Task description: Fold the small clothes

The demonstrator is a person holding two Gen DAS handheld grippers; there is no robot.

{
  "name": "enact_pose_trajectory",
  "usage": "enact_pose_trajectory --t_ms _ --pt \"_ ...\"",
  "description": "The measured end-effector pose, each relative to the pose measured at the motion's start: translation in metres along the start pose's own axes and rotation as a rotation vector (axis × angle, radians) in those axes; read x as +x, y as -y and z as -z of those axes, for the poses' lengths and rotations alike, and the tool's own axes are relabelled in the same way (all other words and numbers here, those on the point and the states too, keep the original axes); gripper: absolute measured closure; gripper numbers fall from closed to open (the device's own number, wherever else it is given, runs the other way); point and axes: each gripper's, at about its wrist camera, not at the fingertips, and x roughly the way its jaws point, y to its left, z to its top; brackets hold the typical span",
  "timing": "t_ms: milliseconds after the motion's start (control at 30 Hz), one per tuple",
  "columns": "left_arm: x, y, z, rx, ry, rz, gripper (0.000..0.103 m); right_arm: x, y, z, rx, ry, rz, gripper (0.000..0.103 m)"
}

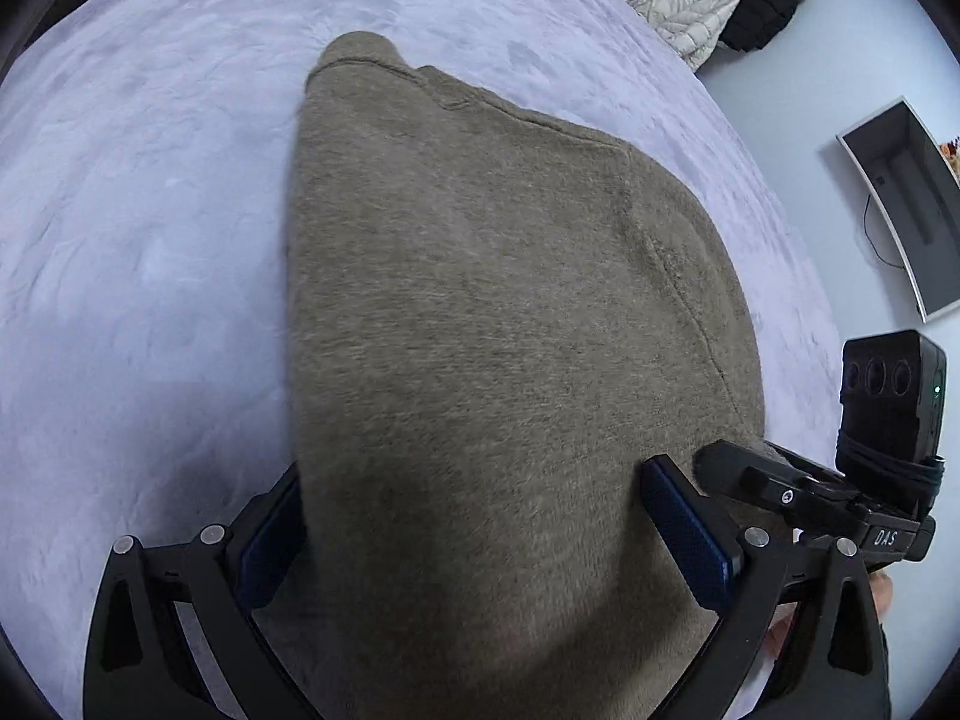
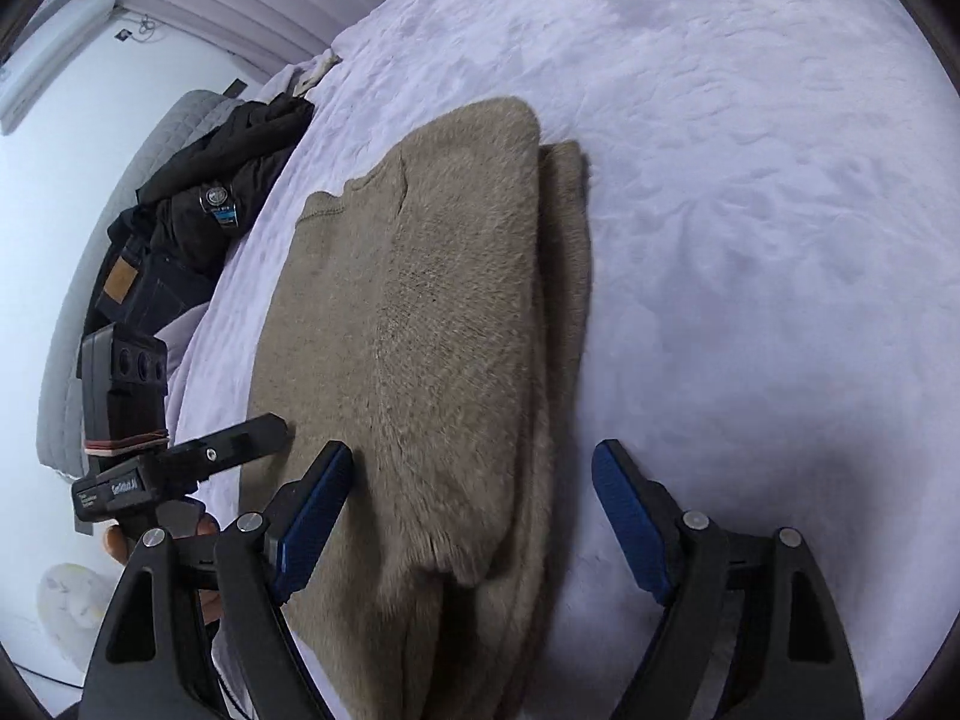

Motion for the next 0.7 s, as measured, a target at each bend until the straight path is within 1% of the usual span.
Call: enact_pose_trajectory --t_ms 33,67,100,133,167,200,233,267,333,467,567,700 --pt "0.002 0.004 0.0 0.015 0.008 0.004 0.0 0.006 -0.006 -0.001 -0.035 0.011 -0.001 0.017" --pt "0.002 0.007 -0.001 0.026 0.009 0.005 0.003 0.01 -0.012 -0.002 -0.064 0.015 0.001 0.017" --pt "0.0 0.011 0.0 0.048 0.018 -0.004 0.01 0.013 -0.018 -0.001 -0.095 0.02 0.011 0.019" --pt "-0.004 0.017 0.002 0.094 0.032 -0.013 0.026 0.013 -0.024 0.0 -0.122 0.032 0.028 0.027" --pt "-0.009 0.022 0.004 0.122 0.049 -0.024 0.039 0.012 -0.029 0.002 -0.143 0.045 0.044 0.037" --pt "-0.016 0.025 0.005 0.14 0.063 -0.033 0.045 0.009 -0.033 0.004 -0.155 0.055 0.05 0.042" --pt "-0.022 0.027 0.007 0.144 0.071 -0.035 0.053 0.004 -0.036 0.006 -0.158 0.069 0.041 0.054" --pt "-0.028 0.027 0.008 0.14 0.074 -0.03 0.057 -0.002 -0.039 0.008 -0.157 0.085 0.028 0.056" --pt "-0.038 0.025 0.009 0.129 0.076 -0.026 0.058 -0.011 -0.046 0.011 -0.153 0.109 0.023 0.058" --pt "-0.057 0.031 0.022 0.147 0.076 -0.053 0.059 -0.026 -0.072 0.027 -0.197 0.135 0.038 0.059" --pt "-0.074 0.031 0.039 0.152 0.076 -0.053 0.059 -0.043 -0.087 0.046 -0.22 0.151 0.038 0.059" --pt "-0.102 0.032 0.07 0.165 0.099 -0.049 0.059 -0.057 -0.106 0.071 -0.236 0.159 0.026 0.06"
